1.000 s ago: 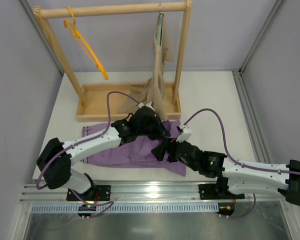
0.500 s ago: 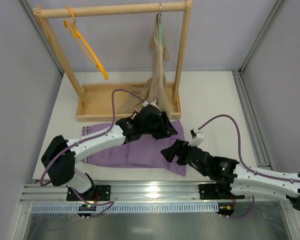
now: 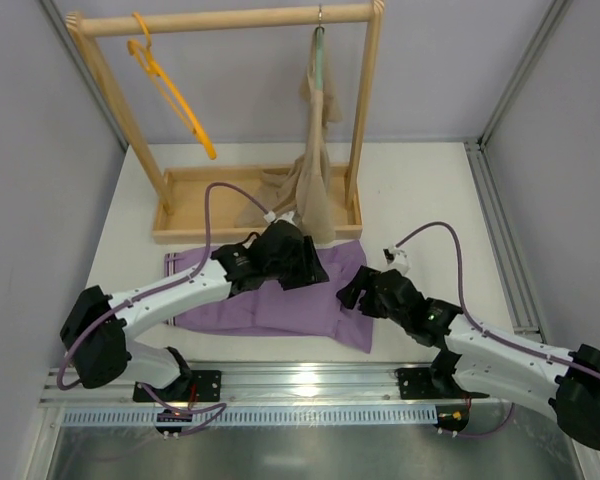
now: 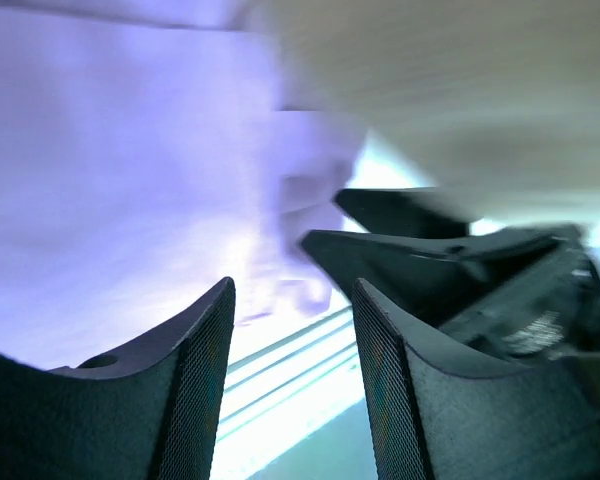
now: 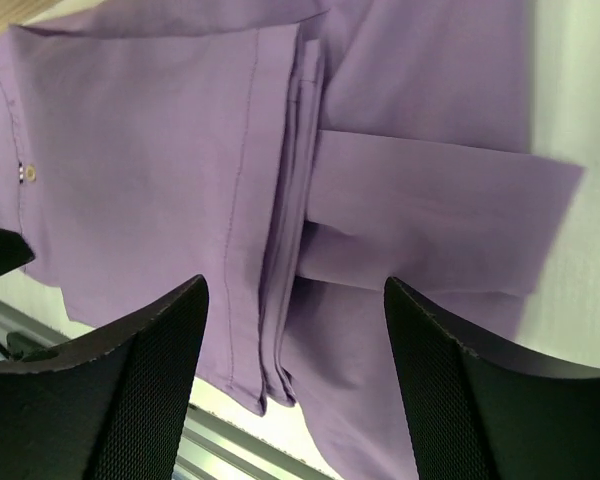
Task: Place the trousers on the hanger
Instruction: Fold the trousers
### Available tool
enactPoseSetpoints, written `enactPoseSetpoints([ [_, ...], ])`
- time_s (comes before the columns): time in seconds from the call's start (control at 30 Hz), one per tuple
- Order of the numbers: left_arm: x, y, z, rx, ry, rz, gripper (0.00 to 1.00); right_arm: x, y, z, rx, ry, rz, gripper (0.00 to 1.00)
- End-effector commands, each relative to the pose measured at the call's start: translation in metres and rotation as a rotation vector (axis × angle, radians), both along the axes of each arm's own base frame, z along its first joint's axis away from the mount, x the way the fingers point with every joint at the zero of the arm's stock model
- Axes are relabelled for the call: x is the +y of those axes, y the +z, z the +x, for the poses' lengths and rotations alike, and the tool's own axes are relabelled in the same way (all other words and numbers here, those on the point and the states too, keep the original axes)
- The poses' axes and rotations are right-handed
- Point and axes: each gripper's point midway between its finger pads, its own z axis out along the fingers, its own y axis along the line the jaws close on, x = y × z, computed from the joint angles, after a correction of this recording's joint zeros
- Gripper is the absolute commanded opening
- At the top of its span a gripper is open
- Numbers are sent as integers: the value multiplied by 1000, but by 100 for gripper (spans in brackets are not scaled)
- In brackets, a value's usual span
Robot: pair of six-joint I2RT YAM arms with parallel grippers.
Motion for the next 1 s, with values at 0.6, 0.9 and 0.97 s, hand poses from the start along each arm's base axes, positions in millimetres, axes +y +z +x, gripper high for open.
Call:
enactPoseSetpoints([
  [0.6,94,-39,-6,33,154,142,55,84,6,27,-30,205,162,64],
  [0.9,154,-60,-6,87,424,207,57,6,38,48,-46,2,-129,4],
  [0.97,169,-59,0,57,522,177,59,-38,56,55,-36,-74,-251,4],
])
